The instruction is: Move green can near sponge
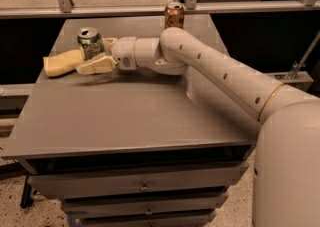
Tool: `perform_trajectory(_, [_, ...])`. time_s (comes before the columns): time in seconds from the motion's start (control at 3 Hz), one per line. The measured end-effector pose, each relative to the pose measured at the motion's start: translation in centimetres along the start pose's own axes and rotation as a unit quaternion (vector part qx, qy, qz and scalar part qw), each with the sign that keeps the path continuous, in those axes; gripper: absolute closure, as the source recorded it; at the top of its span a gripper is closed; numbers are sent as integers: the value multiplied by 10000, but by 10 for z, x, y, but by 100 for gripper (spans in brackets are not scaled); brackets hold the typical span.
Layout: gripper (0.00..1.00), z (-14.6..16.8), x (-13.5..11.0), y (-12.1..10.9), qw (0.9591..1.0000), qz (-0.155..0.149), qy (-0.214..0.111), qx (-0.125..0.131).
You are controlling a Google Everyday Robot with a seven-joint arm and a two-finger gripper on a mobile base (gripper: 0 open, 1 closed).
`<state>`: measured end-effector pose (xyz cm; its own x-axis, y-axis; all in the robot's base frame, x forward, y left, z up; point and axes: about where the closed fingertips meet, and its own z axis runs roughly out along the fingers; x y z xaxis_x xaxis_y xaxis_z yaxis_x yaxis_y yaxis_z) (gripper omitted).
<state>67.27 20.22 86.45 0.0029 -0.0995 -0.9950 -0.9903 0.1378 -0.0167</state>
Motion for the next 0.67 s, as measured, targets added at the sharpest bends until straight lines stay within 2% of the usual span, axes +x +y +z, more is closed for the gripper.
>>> perform_trajectory(0.33, [0, -19, 2, 9, 9999, 46, 67, 100])
perform_trajectory(0.67, [0, -50, -5, 25, 9995, -39, 126, 274])
